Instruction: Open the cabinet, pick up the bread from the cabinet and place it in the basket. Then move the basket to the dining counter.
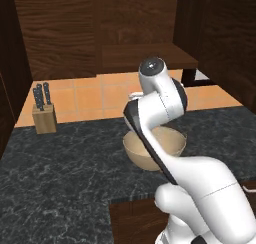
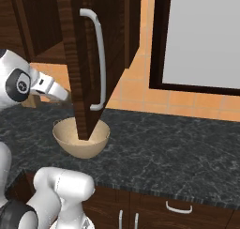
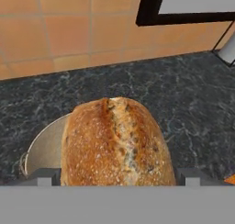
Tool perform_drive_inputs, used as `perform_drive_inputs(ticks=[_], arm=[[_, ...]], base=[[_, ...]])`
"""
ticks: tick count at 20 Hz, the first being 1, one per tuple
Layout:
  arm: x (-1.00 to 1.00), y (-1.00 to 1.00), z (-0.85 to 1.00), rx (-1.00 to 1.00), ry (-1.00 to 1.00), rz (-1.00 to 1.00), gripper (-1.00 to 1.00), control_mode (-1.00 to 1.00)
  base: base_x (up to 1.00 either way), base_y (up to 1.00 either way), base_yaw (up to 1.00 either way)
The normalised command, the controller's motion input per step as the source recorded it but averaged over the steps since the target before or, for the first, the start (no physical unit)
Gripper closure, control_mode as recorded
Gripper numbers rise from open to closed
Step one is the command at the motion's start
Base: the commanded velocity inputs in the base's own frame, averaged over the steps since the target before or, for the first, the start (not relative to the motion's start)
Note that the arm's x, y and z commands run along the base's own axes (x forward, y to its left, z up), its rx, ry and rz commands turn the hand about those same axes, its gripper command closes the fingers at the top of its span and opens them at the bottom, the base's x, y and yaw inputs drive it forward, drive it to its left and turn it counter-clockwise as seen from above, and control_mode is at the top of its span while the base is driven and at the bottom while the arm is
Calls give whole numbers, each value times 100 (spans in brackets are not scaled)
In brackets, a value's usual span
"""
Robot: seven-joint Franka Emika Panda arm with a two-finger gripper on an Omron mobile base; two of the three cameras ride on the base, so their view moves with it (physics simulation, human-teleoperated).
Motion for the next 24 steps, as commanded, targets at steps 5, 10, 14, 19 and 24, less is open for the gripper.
perform_drive_inputs(ticks=[5,10,14,19,24], arm=[[34,-8,-71,17,20,2,100,-100],[32,-1,-94,3,32,0,100,-100],[30,-5,-69,1,21,-2,100,-100],[54,-15,-56,6,25,-3,100,-100],[43,-16,-50,12,29,0,100,-100]], base=[[0,0,0],[0,0,0],[0,0,0],[0,0,0],[0,0,0]])
